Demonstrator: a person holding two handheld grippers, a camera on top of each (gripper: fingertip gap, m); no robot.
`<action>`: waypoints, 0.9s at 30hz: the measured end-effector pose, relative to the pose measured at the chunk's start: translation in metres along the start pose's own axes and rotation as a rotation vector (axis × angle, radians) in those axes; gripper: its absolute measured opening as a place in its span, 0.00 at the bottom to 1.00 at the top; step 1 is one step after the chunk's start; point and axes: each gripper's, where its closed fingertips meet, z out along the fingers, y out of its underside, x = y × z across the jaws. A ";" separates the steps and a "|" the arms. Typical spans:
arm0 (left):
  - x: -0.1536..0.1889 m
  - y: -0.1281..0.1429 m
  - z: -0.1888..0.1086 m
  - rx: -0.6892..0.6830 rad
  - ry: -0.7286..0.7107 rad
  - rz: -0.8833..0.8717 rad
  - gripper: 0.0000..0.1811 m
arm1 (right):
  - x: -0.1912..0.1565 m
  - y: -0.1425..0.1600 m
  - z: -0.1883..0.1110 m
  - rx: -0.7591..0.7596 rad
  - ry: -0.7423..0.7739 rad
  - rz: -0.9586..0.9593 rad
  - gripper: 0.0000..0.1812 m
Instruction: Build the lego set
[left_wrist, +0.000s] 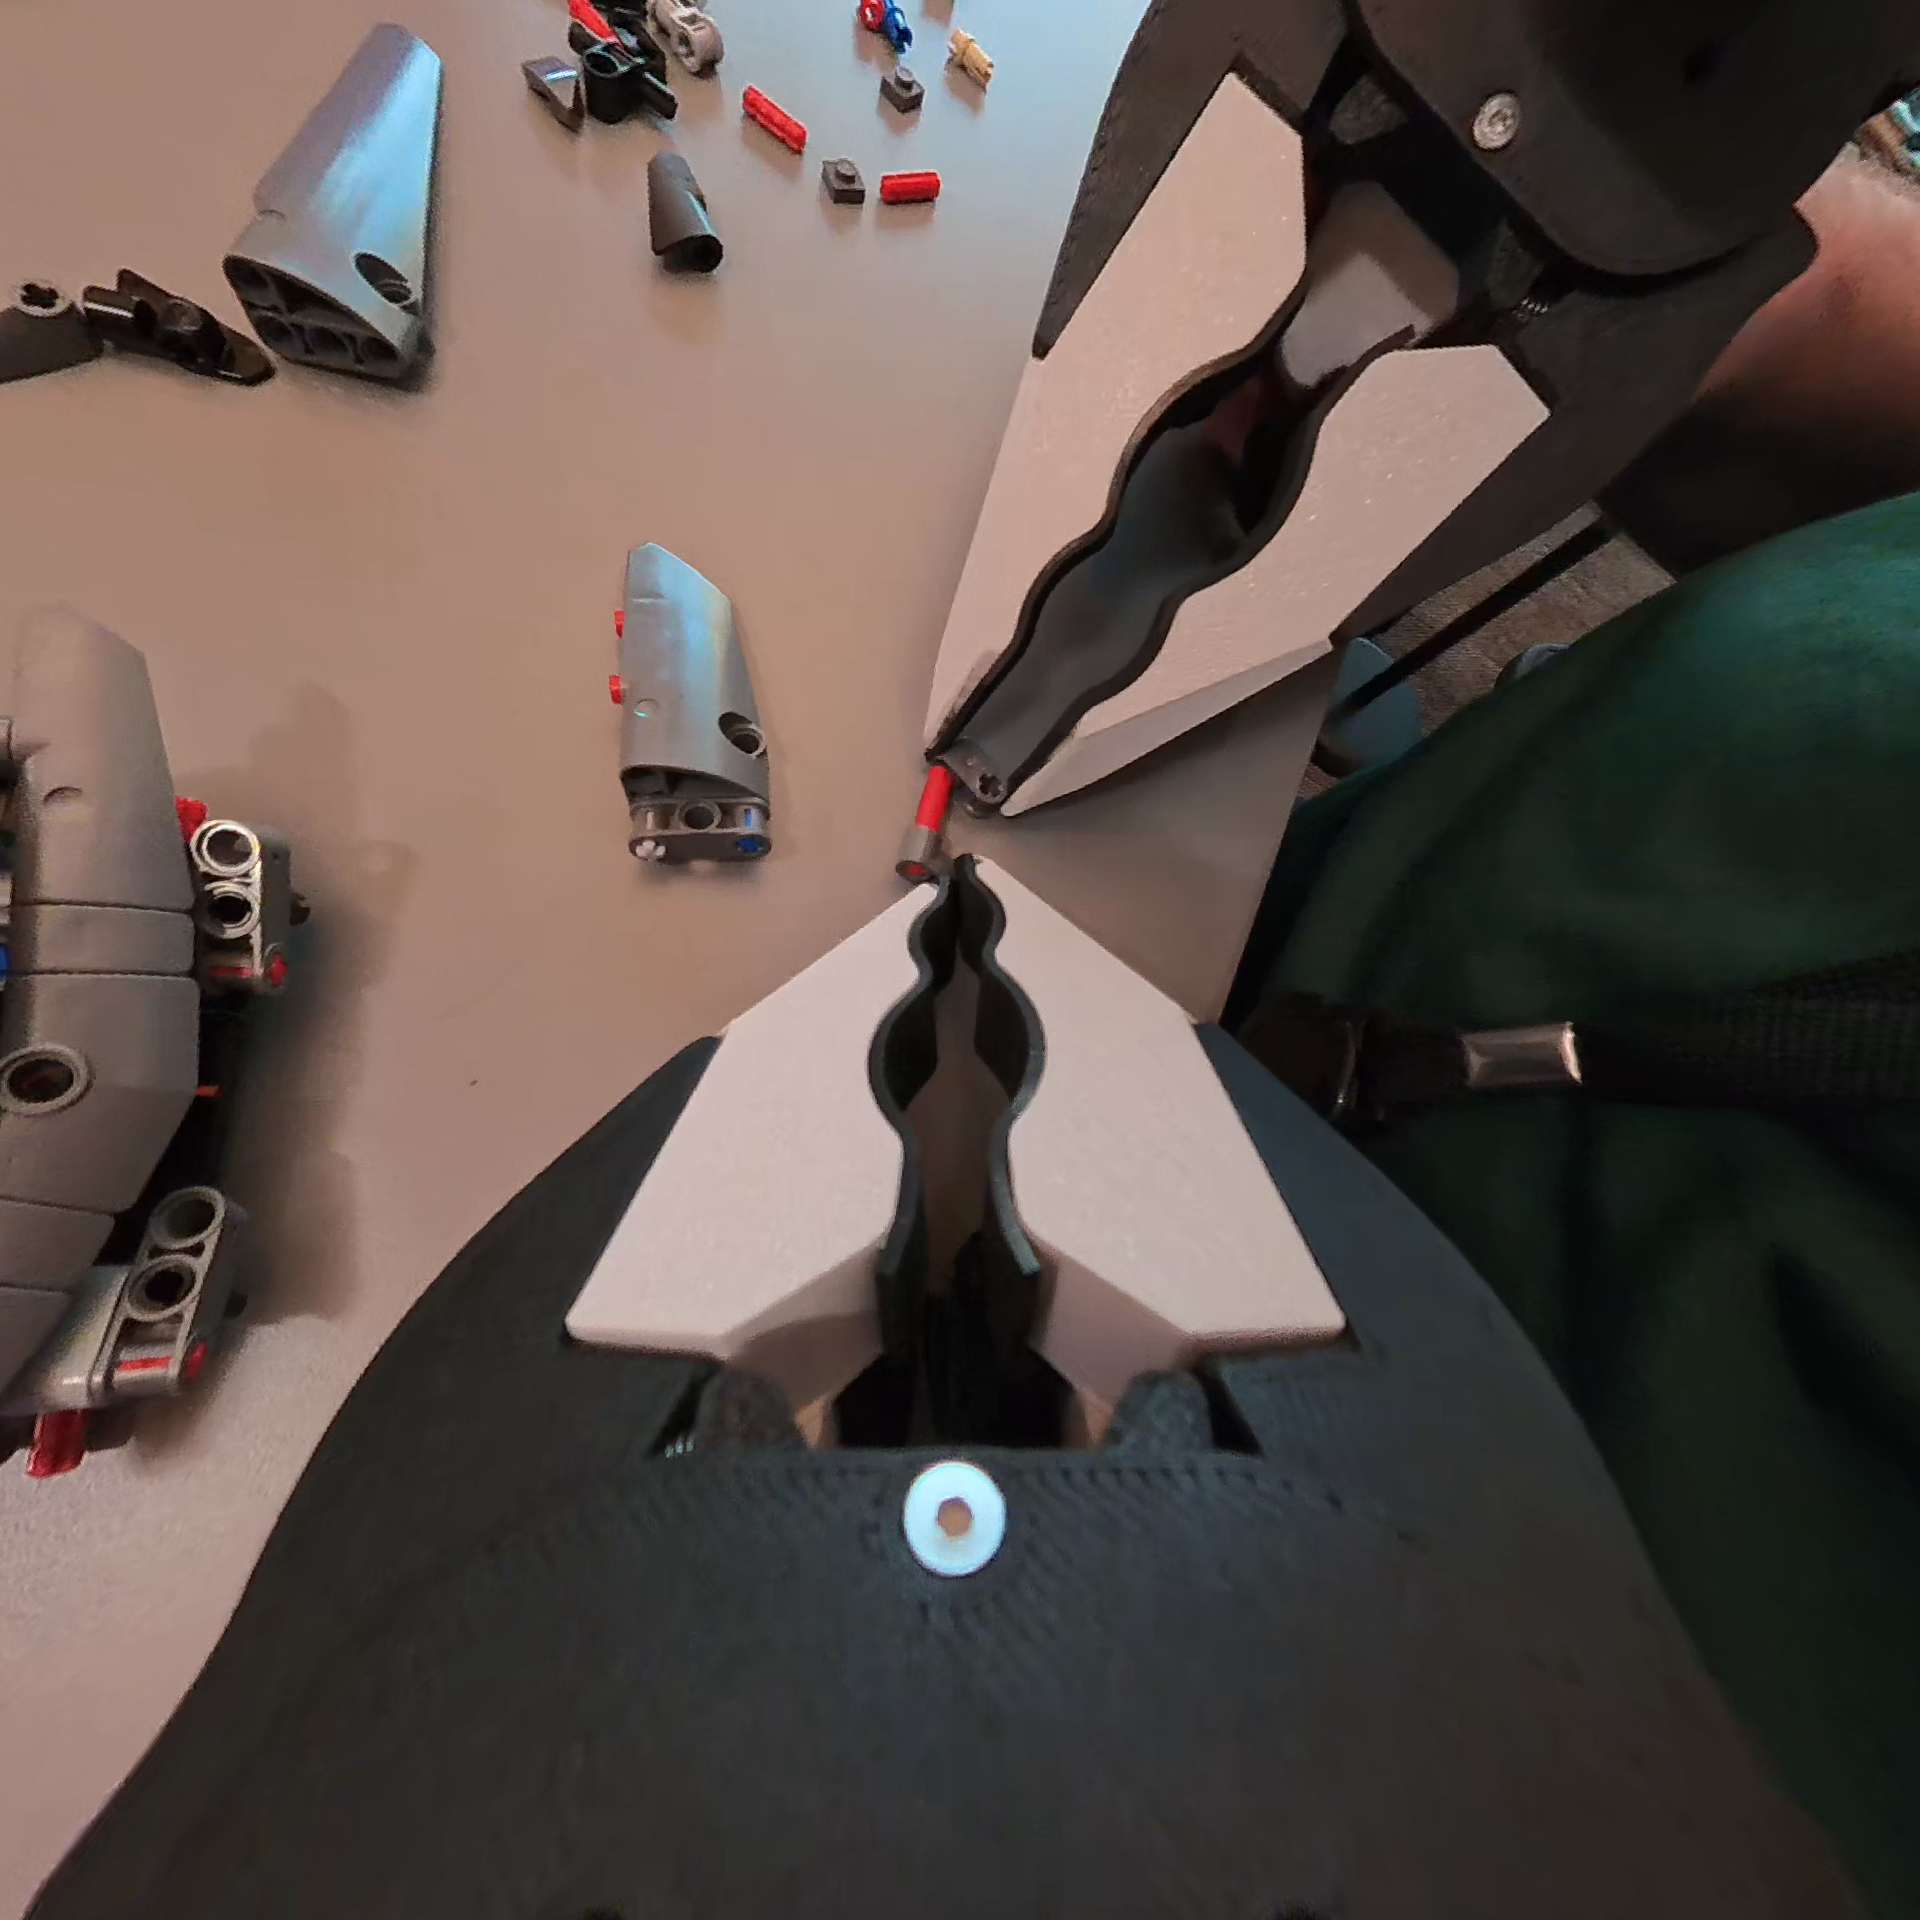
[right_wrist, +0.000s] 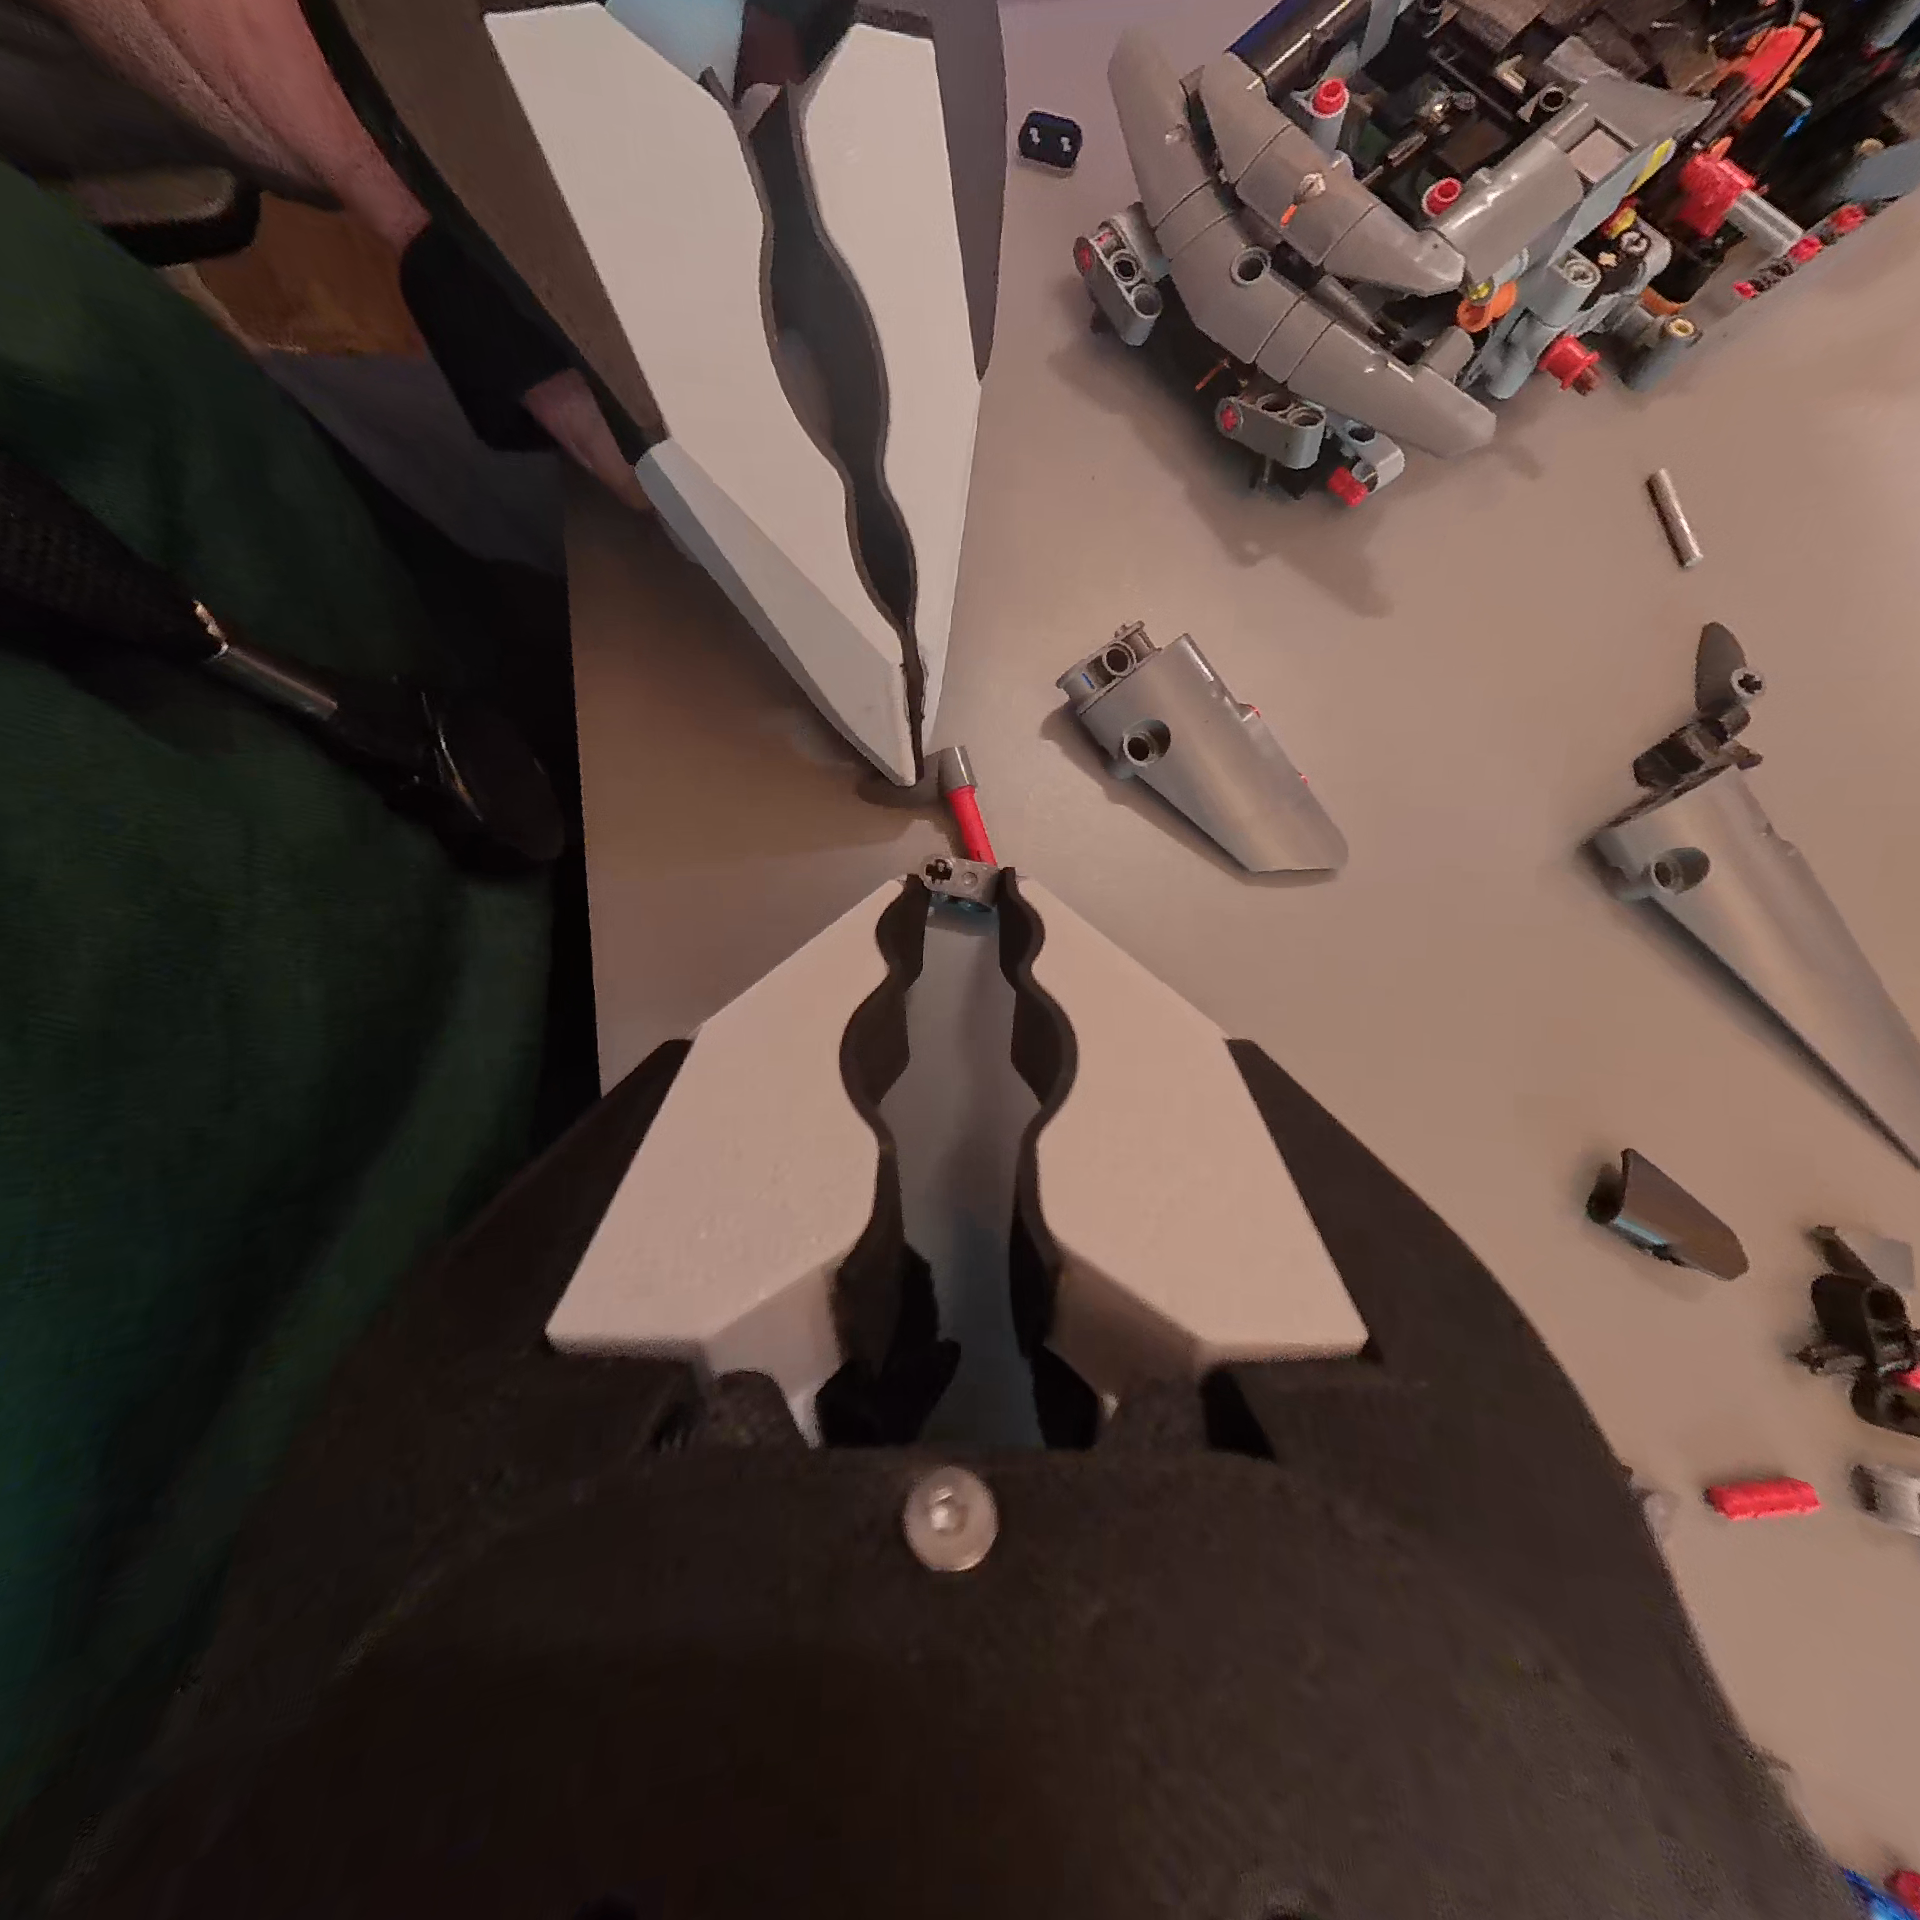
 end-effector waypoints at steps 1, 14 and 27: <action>0.001 0.000 0.000 -0.001 0.019 -0.005 0.00 | 0.000 0.000 0.000 0.001 -0.004 -0.009 0.07; -0.002 0.001 0.000 -0.069 0.058 0.045 0.00 | 0.000 0.000 0.000 0.002 -0.050 -0.058 0.07; -0.011 -0.007 0.003 -0.069 -0.100 0.160 0.09 | 0.001 0.001 -0.001 0.003 -0.056 -0.065 0.07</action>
